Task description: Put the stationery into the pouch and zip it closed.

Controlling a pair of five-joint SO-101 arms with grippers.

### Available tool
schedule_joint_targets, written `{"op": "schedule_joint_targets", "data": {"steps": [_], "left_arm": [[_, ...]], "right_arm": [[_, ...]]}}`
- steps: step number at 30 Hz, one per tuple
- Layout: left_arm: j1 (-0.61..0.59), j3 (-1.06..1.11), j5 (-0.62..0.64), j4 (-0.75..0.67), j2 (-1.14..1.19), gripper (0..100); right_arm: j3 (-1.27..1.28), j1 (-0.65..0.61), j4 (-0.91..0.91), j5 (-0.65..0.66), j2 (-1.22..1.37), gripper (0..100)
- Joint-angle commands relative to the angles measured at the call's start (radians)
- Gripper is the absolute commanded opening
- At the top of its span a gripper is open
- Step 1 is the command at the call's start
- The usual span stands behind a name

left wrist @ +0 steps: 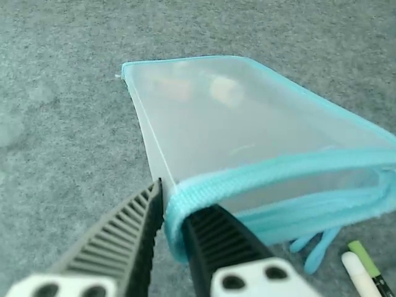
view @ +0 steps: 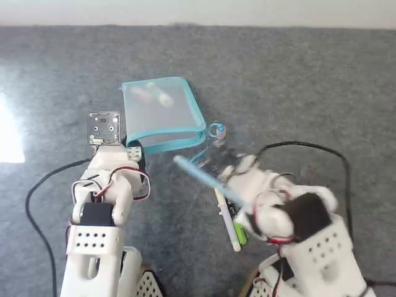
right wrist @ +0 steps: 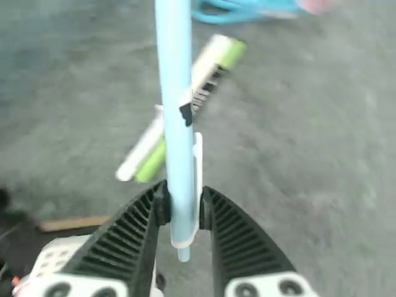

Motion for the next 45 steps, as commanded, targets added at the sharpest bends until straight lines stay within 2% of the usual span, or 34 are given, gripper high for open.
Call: {"op": "schedule_joint_targets", "data": {"steps": [1, 10, 16, 29, 32, 38, 45], "left_arm": [[-0.005, -0.018, 0.009, -0.025, -0.018, 1], [-0.005, -0.016, 0.009, -0.023, -0.018, 1], [-0.005, -0.016, 0.009, -0.023, -0.018, 1], [0.0, -0.015, 0.009, -0.021, -0.017, 1], [-0.003, -0.012, 0.009, -0.02, -0.015, 1], [-0.002, 0.002, -0.015, -0.025, -0.018, 1], [0.002, 0.002, -0.017, -0.025, -0.018, 1]], "right_arm": [[-0.086, -0.076, -0.007, -0.043, 0.127, 0.8], [-0.493, 0.025, -0.004, -0.115, 0.654, 0.8], [-0.772, 0.03, 0.044, -0.164, 0.967, 0.8], [-1.468, -0.024, 0.016, -0.282, 1.351, 1.1], [-1.548, -0.056, 0.013, -0.285, 1.417, 6.7], [-1.628, -0.087, 0.053, -0.285, 1.449, 29.5], [-1.55, -0.068, 0.061, -0.299, 1.274, 31.9]]}}
